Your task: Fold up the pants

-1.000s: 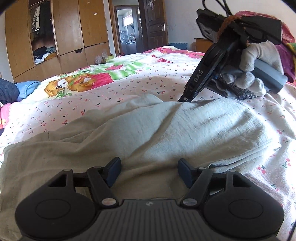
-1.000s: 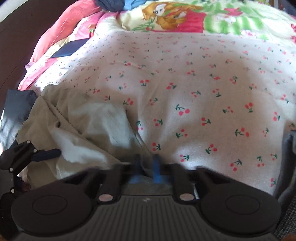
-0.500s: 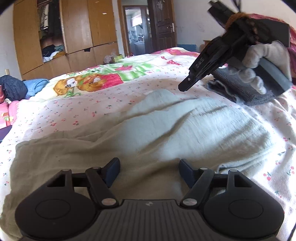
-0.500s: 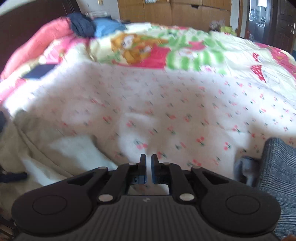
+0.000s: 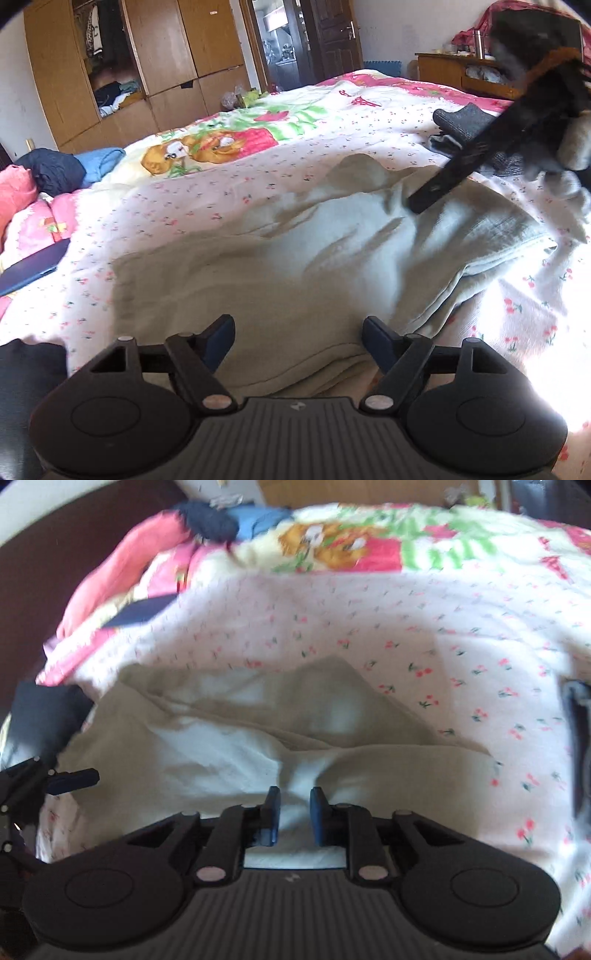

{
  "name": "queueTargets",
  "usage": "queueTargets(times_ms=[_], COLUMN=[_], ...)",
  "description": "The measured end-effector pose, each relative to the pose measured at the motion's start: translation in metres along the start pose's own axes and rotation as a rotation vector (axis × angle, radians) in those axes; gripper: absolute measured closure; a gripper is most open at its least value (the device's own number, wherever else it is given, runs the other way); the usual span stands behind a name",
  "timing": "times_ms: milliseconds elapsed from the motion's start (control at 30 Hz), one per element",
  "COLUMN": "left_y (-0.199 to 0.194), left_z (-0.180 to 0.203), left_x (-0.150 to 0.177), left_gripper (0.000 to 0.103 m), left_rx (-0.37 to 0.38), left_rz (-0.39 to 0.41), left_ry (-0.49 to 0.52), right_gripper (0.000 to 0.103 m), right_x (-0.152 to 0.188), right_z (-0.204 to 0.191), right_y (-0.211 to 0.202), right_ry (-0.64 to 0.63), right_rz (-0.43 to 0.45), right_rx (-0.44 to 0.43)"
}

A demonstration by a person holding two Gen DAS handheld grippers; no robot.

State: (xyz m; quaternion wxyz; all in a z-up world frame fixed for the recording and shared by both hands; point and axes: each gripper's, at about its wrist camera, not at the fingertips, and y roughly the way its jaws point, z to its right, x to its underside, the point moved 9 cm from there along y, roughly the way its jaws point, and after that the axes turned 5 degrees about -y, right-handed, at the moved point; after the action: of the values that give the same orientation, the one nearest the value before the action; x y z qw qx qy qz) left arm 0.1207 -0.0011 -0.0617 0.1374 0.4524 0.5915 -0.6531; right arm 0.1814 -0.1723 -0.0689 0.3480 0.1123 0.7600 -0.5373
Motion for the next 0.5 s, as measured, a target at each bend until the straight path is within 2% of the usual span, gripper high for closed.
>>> queueTargets(times_ms=[67,167,200,267,333,433,500], left_y=[-0.003,0.005,0.013,0.027,0.024,0.014,0.008], left_z=[-0.011,-0.027,-0.032,-0.041,-0.042,-0.038,-0.032], left_x=[0.001,0.001,0.006,0.017,0.016,0.008,0.006], left_gripper=[0.014,0.014,0.014,0.014,0.014,0.014,0.014], left_rx=[-0.015,-0.062,-0.09,-0.135,-0.128,-0.176,-0.157], left_rz=[0.008,0.016,-0.013,-0.068,-0.056,-0.023,-0.009], left_ry=[-0.03,-0.065,-0.063,-0.06,-0.074,-0.01,0.005], right_gripper=[0.083,0.082,0.08,0.08,0.079,0.073,0.07], right_x=[0.011,0.032,0.041,0.059,0.069,0.068,0.064], right_z=[0.014,0.058,0.071,0.086,0.088,0.086,0.087], right_y=[-0.022,-0.044,-0.047,-0.05,-0.048,-0.042,-0.037], right_ry=[0.051,0.257,0.327,0.457,0.533,0.59,0.651], right_rz=[0.038,0.073,0.072,0.067,0.076,0.123,0.156], right_rx=[0.059,0.145,0.156,0.115,0.064,-0.018,-0.09])
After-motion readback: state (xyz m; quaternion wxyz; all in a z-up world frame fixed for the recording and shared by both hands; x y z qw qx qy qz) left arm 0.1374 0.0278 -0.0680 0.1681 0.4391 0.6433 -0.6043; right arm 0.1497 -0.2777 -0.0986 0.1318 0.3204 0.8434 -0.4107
